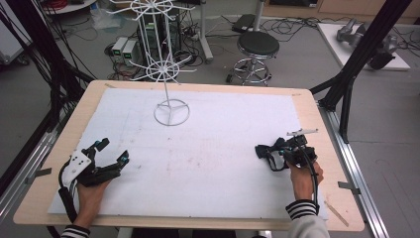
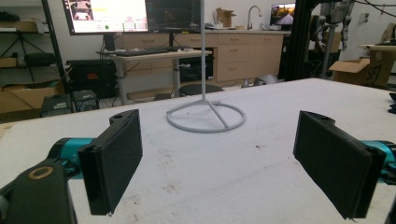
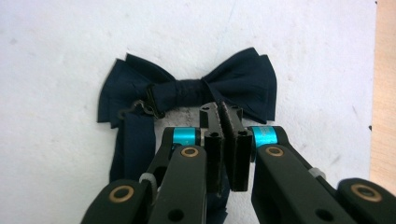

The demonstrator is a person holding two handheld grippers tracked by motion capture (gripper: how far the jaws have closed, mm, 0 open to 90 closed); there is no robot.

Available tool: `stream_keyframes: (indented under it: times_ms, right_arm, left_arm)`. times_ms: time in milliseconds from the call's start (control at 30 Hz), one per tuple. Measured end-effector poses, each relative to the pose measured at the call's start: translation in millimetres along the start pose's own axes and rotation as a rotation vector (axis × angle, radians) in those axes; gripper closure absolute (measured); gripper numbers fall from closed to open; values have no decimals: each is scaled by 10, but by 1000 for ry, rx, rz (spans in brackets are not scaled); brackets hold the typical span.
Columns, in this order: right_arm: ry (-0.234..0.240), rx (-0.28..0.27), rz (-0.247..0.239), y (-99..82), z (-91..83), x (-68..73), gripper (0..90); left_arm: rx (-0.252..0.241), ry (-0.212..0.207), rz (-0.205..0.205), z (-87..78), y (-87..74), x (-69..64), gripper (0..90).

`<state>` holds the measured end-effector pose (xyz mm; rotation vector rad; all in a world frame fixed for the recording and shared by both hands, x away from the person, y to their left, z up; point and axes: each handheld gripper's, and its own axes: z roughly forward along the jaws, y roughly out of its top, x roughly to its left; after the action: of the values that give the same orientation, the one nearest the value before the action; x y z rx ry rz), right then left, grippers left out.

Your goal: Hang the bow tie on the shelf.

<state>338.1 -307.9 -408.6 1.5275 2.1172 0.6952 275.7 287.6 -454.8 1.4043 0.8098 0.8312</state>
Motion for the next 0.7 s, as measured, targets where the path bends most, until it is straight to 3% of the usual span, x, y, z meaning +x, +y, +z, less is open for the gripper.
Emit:
stream_keyframes:
  times_ms: [100,200,300,500,533,700]
  right_arm:
    - [17,-23,9,-1,-26,-8,875]
    - [61,-85,18,8,-81,3,877]
    - [78,-101,16,13,-97,16,878]
    - [160,-190,22,37,-156,62,879]
    - [192,-222,22,45,-173,77,879]
    - [241,-274,18,60,-206,119,879]
  left_arm:
    - [0,0,0,0,0,0,160]
    - [2,0,0,0,1,-1,160]
    - [1,0,1,0,1,-1,160]
    - [1,0,1,0,0,-1,160]
    - [2,1,1,0,1,-1,160]
    - [2,1,2,0,1,-2,160]
